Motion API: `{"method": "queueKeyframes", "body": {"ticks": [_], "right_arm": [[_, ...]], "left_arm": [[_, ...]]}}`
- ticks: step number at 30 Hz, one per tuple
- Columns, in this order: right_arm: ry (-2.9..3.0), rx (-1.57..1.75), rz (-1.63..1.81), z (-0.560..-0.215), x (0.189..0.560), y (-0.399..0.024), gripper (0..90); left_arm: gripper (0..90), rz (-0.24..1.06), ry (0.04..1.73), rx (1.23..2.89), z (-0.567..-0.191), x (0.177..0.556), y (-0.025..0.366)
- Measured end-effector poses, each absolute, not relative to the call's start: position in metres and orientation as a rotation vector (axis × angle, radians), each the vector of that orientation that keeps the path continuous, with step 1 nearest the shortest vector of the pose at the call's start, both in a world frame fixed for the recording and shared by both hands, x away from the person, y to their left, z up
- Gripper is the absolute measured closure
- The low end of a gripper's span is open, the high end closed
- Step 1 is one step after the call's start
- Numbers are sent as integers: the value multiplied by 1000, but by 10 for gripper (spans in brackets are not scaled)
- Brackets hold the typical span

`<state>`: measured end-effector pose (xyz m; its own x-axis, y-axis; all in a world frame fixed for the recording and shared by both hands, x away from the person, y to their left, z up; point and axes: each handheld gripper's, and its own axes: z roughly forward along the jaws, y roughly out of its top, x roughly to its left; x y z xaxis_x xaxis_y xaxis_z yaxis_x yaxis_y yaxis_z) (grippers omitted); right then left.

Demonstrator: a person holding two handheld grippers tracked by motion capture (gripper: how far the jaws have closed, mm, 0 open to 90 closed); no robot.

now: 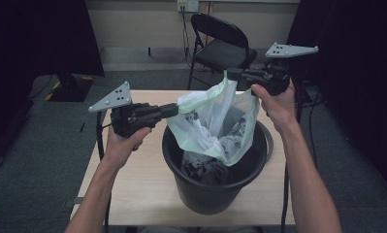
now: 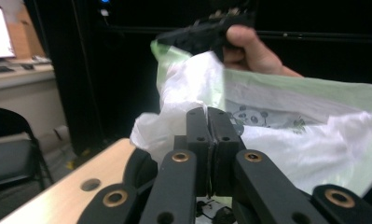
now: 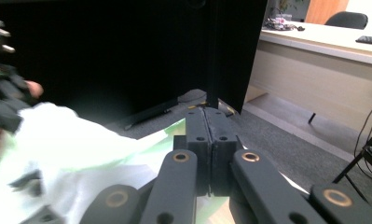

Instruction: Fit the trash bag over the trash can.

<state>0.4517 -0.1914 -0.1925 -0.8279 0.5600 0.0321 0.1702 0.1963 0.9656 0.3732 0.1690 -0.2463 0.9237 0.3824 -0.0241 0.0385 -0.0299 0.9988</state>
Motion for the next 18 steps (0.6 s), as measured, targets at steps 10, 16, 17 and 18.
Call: {"method": "queueKeyframes", "body": {"ticks": [10,16,17,18], "right_arm": [[2249,761,1592,-217,478,-174,900],[2213,768,1637,-213,478,-174,900],[2216,769,1636,-213,478,-174,900],[2217,768,1636,-213,477,-174,900]], "left_arm": [[312,470,389,1680,-256,381,149],[274,475,418,1735,-264,395,139],[308,477,426,1751,-265,396,137],[417,479,440,1774,-265,397,137]]}}
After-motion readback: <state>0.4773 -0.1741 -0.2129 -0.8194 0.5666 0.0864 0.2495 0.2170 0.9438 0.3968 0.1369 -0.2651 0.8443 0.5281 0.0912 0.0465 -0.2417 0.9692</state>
